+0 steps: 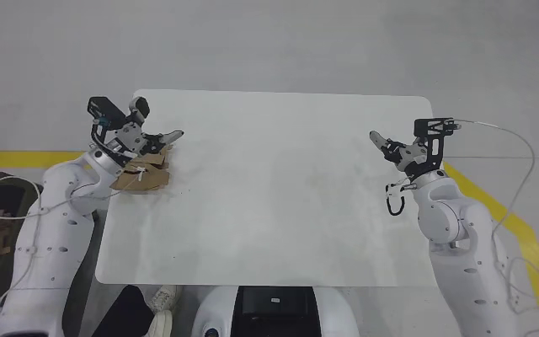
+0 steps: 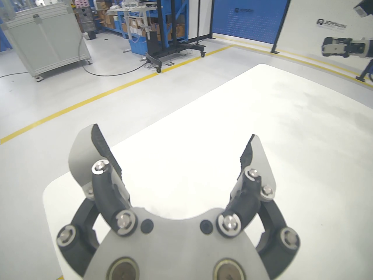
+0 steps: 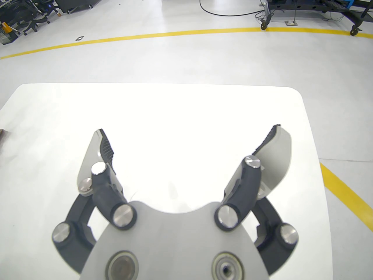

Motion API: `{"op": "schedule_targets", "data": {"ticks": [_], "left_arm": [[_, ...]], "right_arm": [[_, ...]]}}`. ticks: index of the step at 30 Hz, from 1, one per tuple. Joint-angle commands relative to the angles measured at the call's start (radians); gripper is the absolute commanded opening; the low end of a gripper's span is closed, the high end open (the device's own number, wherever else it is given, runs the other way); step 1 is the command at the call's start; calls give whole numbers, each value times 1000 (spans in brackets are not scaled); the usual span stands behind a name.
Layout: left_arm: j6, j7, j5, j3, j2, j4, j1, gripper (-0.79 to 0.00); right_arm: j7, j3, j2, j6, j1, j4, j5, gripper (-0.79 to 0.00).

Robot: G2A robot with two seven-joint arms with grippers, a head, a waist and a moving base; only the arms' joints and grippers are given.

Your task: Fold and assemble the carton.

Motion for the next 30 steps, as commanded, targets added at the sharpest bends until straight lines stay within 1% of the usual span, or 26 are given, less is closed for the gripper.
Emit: {"op": "schedule_targets", "data": {"ticks": [1,3,5,8,12,14,17,21,24,29,30], "left_arm": [[3,5,-26,-18,2,-4,16,0],[-24,-15,-78,-41,5,3,26,0],[-51,-57,-140,-65,9,17,30,0],[-85,-156,-268,-94,14,59,22,0],[-152,-382,-498,-122,27,143,-24,0],[-167,-500,-591,-137,37,181,-54,0],[-178,-642,-737,-160,50,241,-94,0],[-164,-839,-933,-187,70,330,-148,0],[-162,-962,-1041,-197,83,395,-182,0],[-106,-1146,-1179,-191,97,501,-249,0],[-100,-1160,-1191,-190,97,506,-254,0]], "right_arm": [[0,0,0,0,0,0,0,0],[0,0,0,0,0,0,0,0],[0,0,0,0,0,0,0,0],[0,0,0,0,0,0,0,0],[0,0,0,0,0,0,0,0],[0,0,0,0,0,0,0,0],[0,0,0,0,0,0,0,0],[0,0,0,0,0,0,0,0],[0,0,0,0,0,0,0,0],[0,0,0,0,0,0,0,0],[0,0,0,0,0,0,0,0]]}}
